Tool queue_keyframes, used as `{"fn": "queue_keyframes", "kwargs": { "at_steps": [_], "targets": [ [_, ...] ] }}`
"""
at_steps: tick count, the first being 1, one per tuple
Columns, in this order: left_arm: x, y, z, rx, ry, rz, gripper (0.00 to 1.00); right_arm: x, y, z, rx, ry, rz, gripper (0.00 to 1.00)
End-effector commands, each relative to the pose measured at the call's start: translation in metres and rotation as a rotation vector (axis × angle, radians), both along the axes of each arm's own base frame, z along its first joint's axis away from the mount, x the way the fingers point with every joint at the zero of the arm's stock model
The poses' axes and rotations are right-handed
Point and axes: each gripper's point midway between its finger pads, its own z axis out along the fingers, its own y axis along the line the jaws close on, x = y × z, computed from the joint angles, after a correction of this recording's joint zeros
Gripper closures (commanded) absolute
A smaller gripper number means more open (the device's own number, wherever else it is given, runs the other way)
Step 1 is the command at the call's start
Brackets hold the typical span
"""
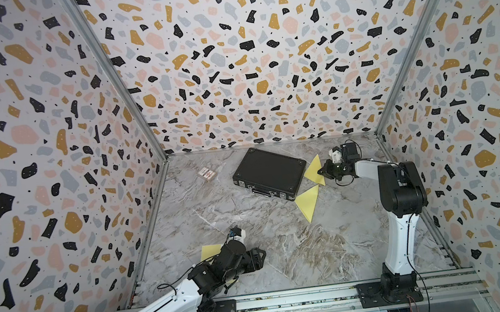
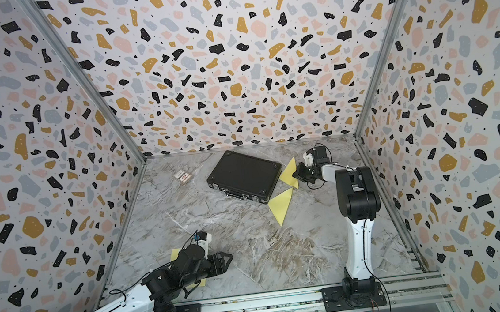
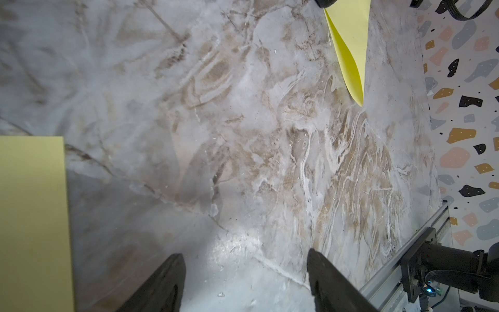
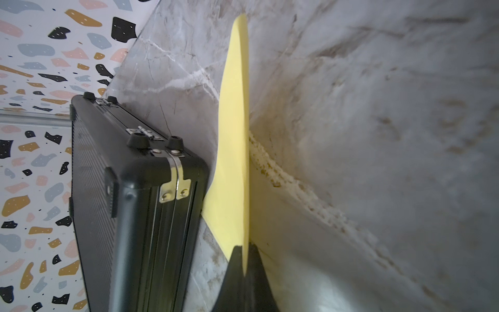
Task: Fold the square paper diagonally
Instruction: Place the paper at the center of the board.
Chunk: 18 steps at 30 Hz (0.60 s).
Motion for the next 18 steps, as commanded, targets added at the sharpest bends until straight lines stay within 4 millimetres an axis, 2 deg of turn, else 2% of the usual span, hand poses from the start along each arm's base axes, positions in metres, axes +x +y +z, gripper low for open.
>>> {"fn": "queue_keyframes", "kwargs": {
  "at_steps": [1, 11, 15, 18],
  "targets": [
    [0.001, -0.001, -0.001, -0.019, -0.001, 0.004, 0.25, 0.011, 0.007, 0.018, 0.032, -0.047, 0.007, 1.00],
    [0.001, -0.002, -0.003, -0.016, 0.005, 0.002, 0.25, 0.012, 0.007, 0.009, 0.030, -0.025, 0.010, 1.00],
    [0.001, -0.002, -0.003, -0.014, 0.006, 0.002, 0.25, 0.013, 0.004, 0.008, 0.006, -0.025, 0.009, 0.76],
    [0.001, -0.003, -0.003, -0.014, 0.009, 0.001, 0.25, 0.008, 0.001, 0.006, -0.020, -0.004, 0.011, 0.66]
  ]
}}
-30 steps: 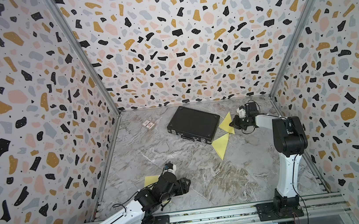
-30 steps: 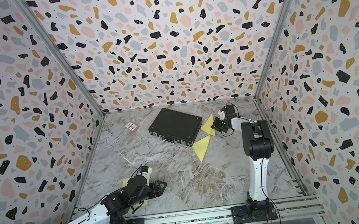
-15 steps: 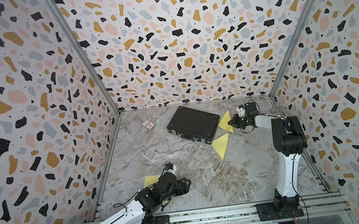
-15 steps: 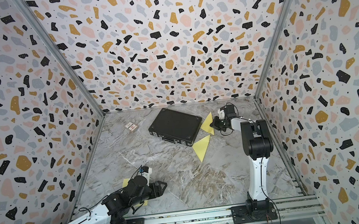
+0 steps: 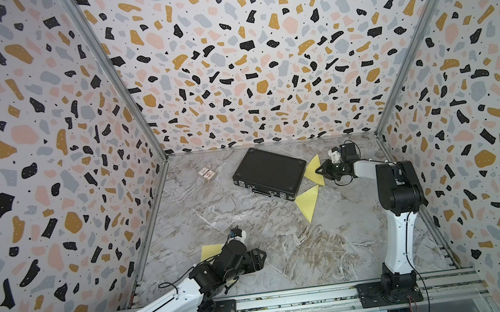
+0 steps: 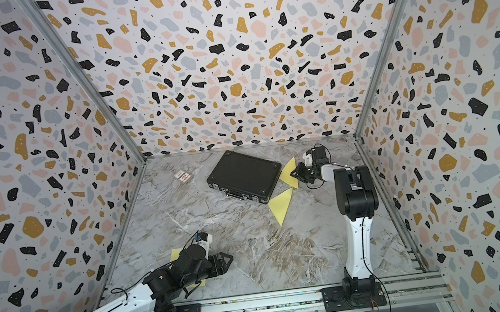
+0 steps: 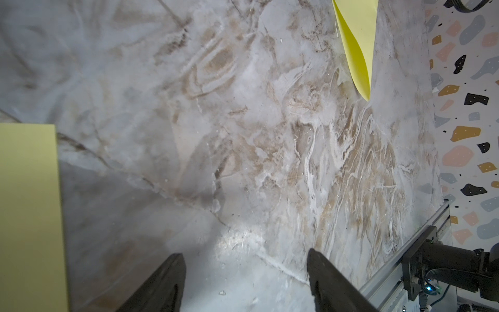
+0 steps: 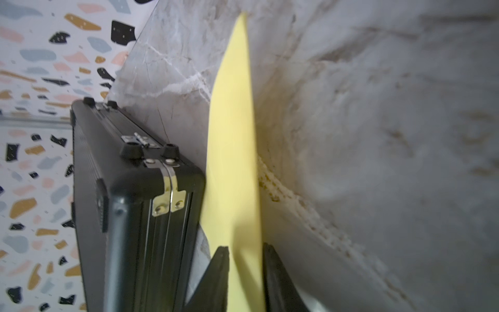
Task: Fold the square paper diagonally
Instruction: Place the paper at the center of the board.
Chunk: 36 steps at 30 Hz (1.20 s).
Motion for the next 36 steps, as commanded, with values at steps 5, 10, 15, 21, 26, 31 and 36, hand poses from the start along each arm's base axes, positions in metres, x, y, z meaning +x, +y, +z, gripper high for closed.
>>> {"fn": "queue_keyframes", "kwargs": {
  "at_steps": [5, 10, 15, 21, 26, 31, 36],
  "targets": [
    [0.004, 0.000, 0.003, -0.007, -0.018, 0.010, 0.25, -0.004, -0.013, 0.017, -0.127, -0.009, 0.008, 0.60],
    [0.007, 0.005, 0.008, 0.016, -0.035, 0.031, 0.25, -0.012, -0.026, 0.027, -0.209, -0.009, 0.001, 0.50],
    [0.011, 0.020, 0.012, 0.109, -0.037, 0.069, 0.25, -0.022, -0.025, 0.048, -0.195, -0.036, 0.005, 0.47],
    [0.019, 0.044, 0.022, 0.247, -0.036, 0.136, 0.24, -0.046, -0.026, 0.070, -0.180, -0.058, -0.007, 0.47],
    [0.028, 0.057, 0.033, 0.305, -0.040, 0.157, 0.22, -0.078, -0.027, 0.091, -0.162, -0.086, -0.023, 0.47],
    [0.034, 0.073, 0.042, 0.349, -0.035, 0.214, 0.20, -0.115, -0.026, 0.103, -0.145, -0.088, -0.009, 0.47],
    [0.036, 0.087, 0.047, 0.349, -0.023, 0.288, 0.18, -0.160, -0.027, 0.103, -0.160, -0.072, 0.018, 0.47]
  ]
}}
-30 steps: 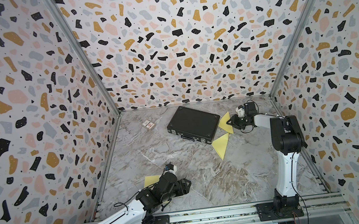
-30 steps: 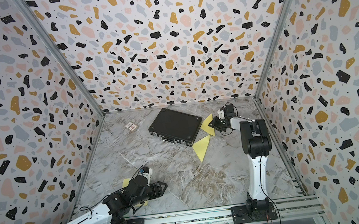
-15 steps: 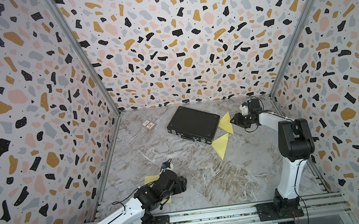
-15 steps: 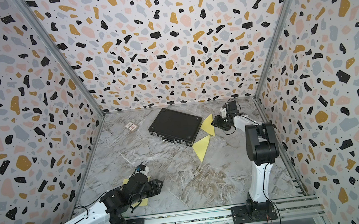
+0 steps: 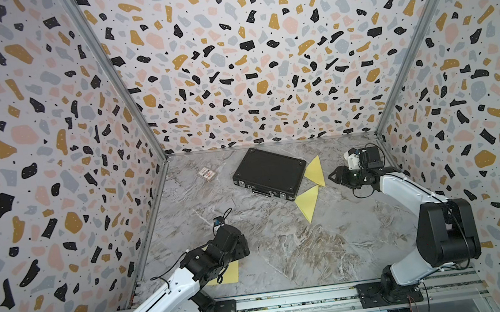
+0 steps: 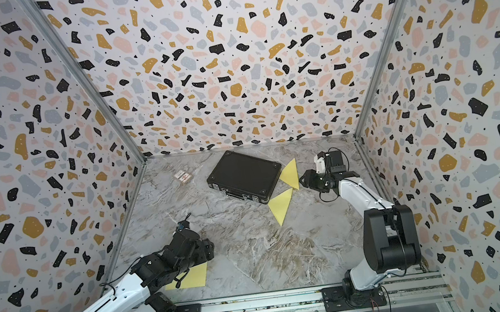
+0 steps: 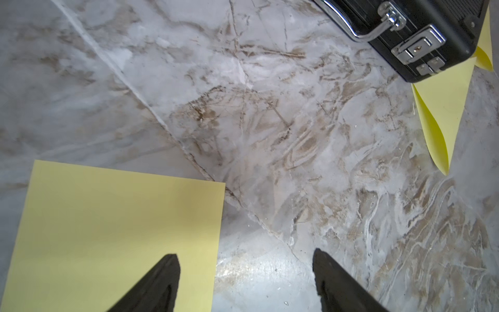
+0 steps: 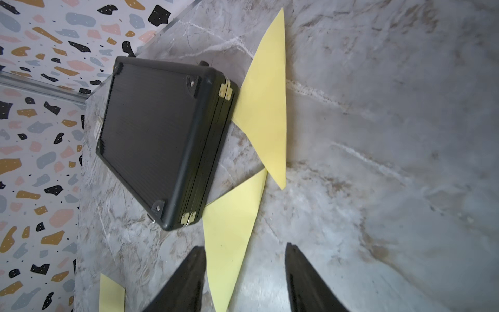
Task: Fold the square paper diagonally
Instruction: Place the paper at the center of the board, then move the paper to the center of the board.
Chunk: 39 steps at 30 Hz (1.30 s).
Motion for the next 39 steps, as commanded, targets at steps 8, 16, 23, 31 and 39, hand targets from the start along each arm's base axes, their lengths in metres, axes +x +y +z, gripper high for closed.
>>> {"fn": "queue_keyframes", "kwargs": {
  "at_steps": [8, 16, 23, 31, 39],
  "targets": [
    [0.001, 0.031, 0.014, 0.056, -0.003, 0.118, 0.17, -0.093, 0.006, 0.007, 0.011, 0.014, 0.065, 0.47],
    [0.005, 0.041, 0.020, 0.081, 0.017, 0.168, 0.16, -0.141, 0.013, 0.020, 0.019, -0.014, 0.116, 0.47],
    [0.007, 0.046, 0.013, 0.041, 0.060, 0.210, 0.16, -0.164, 0.018, 0.022, 0.039, -0.012, 0.147, 0.44],
    [0.005, 0.064, 0.004, 0.083, 0.087, 0.274, 0.14, -0.185, 0.025, 0.011, 0.044, -0.001, 0.187, 0.38],
    [0.008, 0.056, -0.013, 0.061, 0.132, 0.262, 0.14, -0.193, 0.037, -0.009, 0.015, 0.037, 0.229, 0.34]
  ]
}}
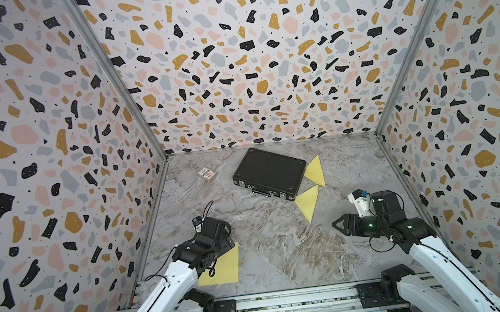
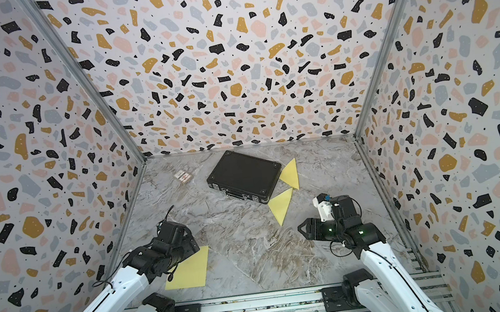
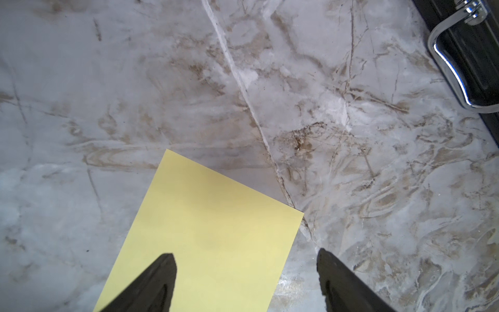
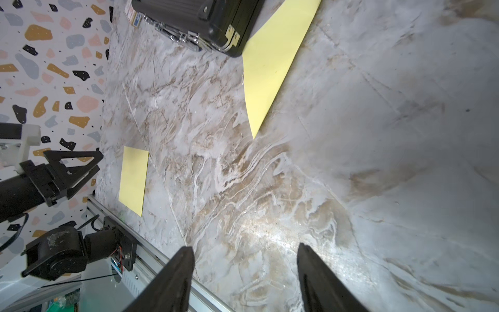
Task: Fold the square paper diagonally
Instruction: Move the paper to the center of the board.
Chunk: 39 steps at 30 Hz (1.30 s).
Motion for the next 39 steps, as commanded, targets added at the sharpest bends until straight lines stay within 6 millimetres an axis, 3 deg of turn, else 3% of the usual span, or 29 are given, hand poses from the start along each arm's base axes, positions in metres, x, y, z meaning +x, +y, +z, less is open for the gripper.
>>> {"fn": "queue_keyframes", "kwargs": {
  "at_steps": [1, 10, 17, 23, 29, 34, 39],
  "targets": [
    [0.001, -0.005, -0.011, -0.023, 0.023, -0.002, 0.14, -0.002, 0.002, -0.005, -0.013, 0.002, -0.005, 0.34],
    [-0.012, -0.030, -0.050, -0.163, 0.133, -0.024, 0.14, -0.010, 0.010, -0.023, -0.035, 0.045, 0.032, 0.33],
    [-0.020, -0.041, -0.063, -0.248, 0.146, -0.026, 0.14, -0.013, 0.017, -0.029, -0.039, 0.056, 0.046, 0.33],
    [-0.019, -0.063, -0.071, -0.343, 0.140, -0.072, 0.15, -0.018, 0.024, -0.040, -0.062, 0.083, 0.066, 0.34],
    [-0.021, -0.098, -0.078, -0.330, 0.167, -0.178, 0.15, -0.023, 0.029, -0.048, -0.068, 0.102, 0.063, 0.36],
    [-0.032, -0.140, -0.089, -0.307, 0.189, -0.297, 0.17, -0.029, 0.038, -0.049, -0.017, 0.119, 0.065, 0.40],
    [-0.043, -0.172, -0.101, -0.296, 0.226, -0.382, 0.27, -0.027, 0.039, -0.045, 0.010, 0.118, 0.030, 0.40]
  ]
}}
